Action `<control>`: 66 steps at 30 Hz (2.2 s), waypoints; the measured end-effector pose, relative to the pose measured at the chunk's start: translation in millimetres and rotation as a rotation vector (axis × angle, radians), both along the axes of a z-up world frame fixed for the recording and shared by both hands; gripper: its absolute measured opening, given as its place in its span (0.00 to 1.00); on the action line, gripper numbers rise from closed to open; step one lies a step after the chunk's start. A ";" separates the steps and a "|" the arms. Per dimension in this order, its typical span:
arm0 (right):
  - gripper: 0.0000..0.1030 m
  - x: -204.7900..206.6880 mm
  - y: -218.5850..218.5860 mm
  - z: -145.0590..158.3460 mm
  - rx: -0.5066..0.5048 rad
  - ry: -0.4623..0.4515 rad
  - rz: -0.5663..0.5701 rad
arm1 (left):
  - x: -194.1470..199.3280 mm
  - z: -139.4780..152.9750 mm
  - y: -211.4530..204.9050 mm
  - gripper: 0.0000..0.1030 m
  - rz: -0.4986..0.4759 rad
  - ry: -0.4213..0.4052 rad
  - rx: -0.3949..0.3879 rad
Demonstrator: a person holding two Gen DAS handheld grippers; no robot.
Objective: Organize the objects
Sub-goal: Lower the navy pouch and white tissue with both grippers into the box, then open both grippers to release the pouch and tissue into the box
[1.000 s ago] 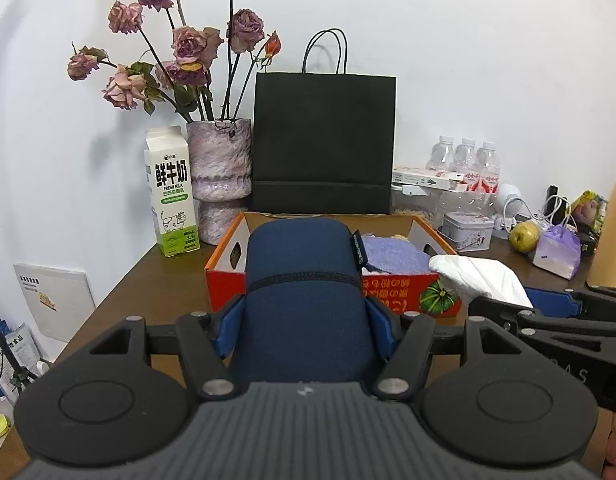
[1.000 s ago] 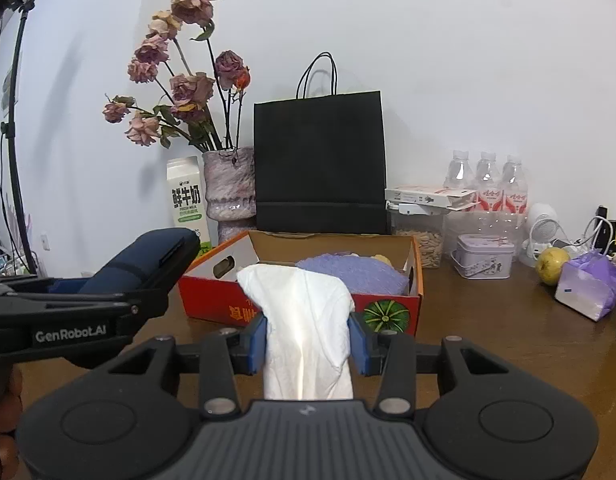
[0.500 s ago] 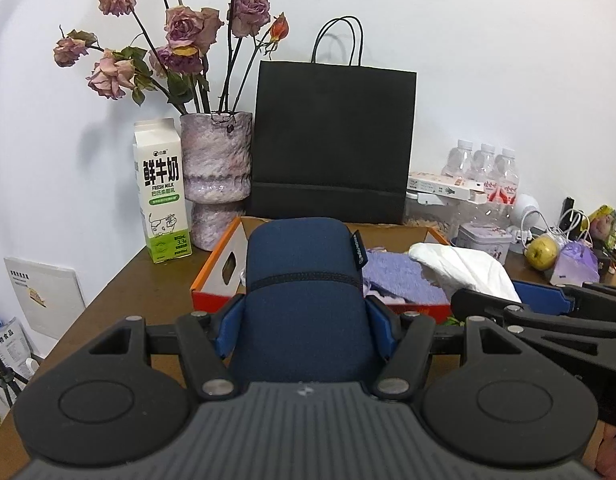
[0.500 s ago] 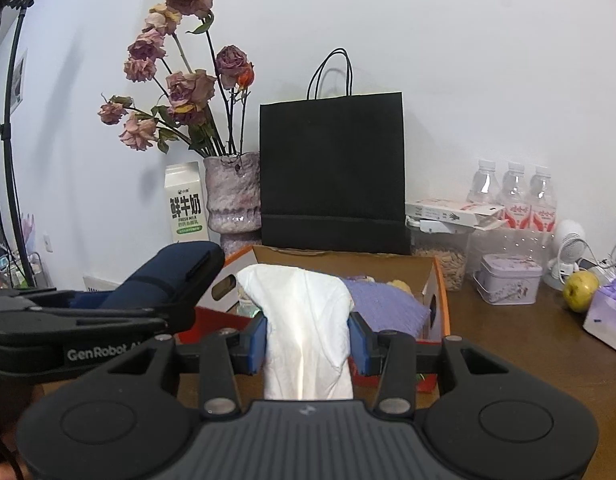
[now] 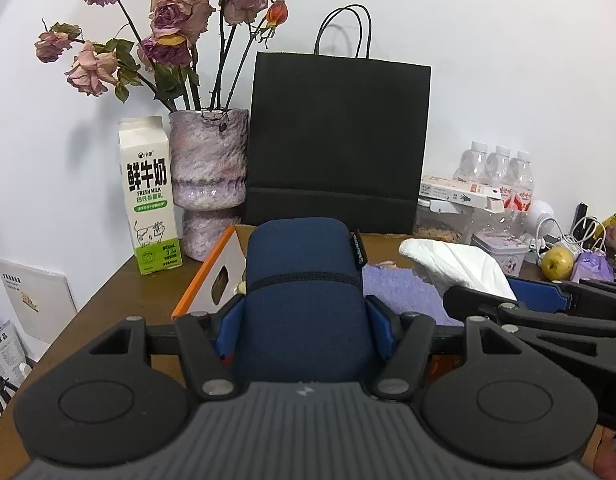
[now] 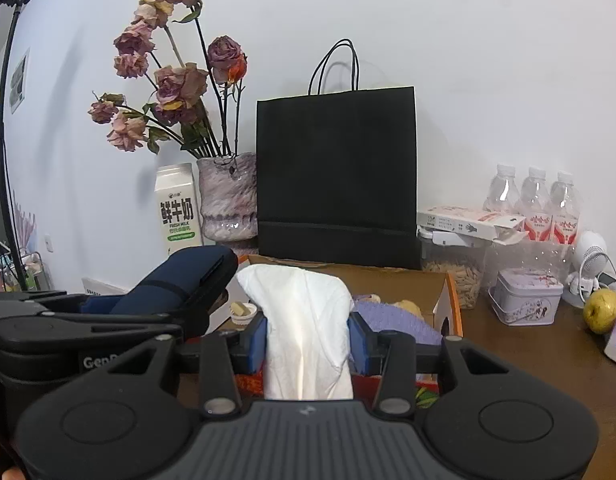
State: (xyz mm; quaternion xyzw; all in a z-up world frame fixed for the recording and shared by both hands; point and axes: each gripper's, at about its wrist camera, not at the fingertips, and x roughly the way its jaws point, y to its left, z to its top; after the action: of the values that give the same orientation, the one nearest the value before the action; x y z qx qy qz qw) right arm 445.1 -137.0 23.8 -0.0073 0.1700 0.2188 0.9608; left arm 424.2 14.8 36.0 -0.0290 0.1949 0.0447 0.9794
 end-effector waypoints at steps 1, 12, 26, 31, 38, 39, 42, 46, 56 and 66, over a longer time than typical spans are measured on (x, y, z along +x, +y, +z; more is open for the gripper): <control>0.40 3.1 0.2 0.2 0.000 -0.001 0.001 | 2.9 0.8 0.6 0.63 0.001 -0.004 0.000; 0.40 37.2 3.9 1.0 -0.008 -0.010 0.001 | 36.1 4.2 8.1 0.63 0.023 -0.020 -0.002; 0.40 87.0 13.8 -5.0 -0.031 0.003 -0.013 | 81.9 0.6 14.3 0.63 0.041 -0.025 0.013; 0.40 102.1 16.5 -8.9 -0.031 0.011 -0.015 | 94.5 -4.4 17.6 0.63 0.047 -0.018 0.015; 0.40 119.0 19.2 -14.7 -0.036 0.018 -0.037 | 108.8 -10.7 20.1 0.63 0.045 -0.019 0.016; 0.40 122.0 19.3 -16.3 -0.038 0.022 -0.043 | 110.5 -11.6 20.8 0.63 0.046 -0.020 0.015; 0.40 129.4 18.9 -20.9 -0.042 0.032 -0.060 | 115.4 -14.6 22.5 0.63 0.052 -0.017 0.022; 0.40 133.5 17.1 -24.9 -0.046 0.036 -0.081 | 120.5 -18.8 26.9 0.63 0.057 -0.026 0.030; 0.45 139.2 16.4 -32.9 -0.069 0.052 -0.096 | 127.0 -27.6 31.5 0.65 0.057 0.001 0.033; 0.99 143.0 12.5 -37.5 -0.047 0.090 -0.112 | 116.0 -22.1 33.6 1.00 0.090 -0.086 0.015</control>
State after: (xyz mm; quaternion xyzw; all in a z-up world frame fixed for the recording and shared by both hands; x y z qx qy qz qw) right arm 588.0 -124.5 -13.7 -0.0104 0.2183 0.1609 0.9625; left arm 540.2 48.4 13.8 -0.0323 0.1507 0.0891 0.9840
